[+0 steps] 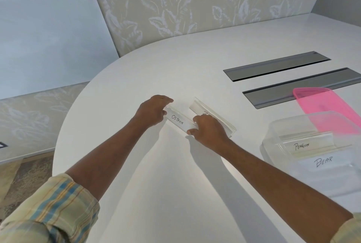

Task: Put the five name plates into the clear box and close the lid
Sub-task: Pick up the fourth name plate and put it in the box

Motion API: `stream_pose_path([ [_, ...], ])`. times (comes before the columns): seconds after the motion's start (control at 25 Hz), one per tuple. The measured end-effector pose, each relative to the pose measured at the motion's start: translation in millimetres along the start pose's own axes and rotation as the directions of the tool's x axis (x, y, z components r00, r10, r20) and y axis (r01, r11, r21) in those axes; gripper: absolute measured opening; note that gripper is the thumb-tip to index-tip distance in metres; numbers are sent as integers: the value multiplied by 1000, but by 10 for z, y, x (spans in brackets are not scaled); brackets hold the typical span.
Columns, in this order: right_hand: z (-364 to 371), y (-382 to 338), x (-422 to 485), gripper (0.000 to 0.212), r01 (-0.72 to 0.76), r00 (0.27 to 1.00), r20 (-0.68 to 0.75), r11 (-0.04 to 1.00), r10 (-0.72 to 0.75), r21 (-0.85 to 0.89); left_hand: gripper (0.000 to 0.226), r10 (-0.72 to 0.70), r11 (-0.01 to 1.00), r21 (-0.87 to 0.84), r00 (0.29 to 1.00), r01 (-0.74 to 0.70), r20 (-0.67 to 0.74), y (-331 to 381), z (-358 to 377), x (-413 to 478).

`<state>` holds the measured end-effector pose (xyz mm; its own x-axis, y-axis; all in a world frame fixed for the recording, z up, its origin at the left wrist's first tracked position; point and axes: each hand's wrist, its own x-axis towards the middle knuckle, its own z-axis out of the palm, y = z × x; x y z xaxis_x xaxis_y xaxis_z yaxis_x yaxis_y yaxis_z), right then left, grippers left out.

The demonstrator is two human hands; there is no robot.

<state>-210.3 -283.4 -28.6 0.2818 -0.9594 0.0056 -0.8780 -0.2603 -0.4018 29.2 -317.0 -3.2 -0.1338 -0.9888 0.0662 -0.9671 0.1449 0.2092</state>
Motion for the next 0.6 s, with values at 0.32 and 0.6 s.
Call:
stream_pose_path([
  [0.32, 99, 22, 12, 32, 21, 999, -34, 1000, -21, -3, 58, 48, 999, 15, 988, -50, 146, -205, 128, 355],
  [0.6, 74, -11, 9, 32, 20, 998, -55, 1000, -20, 11, 55, 114, 993, 20, 991, -116, 73, -237, 141, 399],
])
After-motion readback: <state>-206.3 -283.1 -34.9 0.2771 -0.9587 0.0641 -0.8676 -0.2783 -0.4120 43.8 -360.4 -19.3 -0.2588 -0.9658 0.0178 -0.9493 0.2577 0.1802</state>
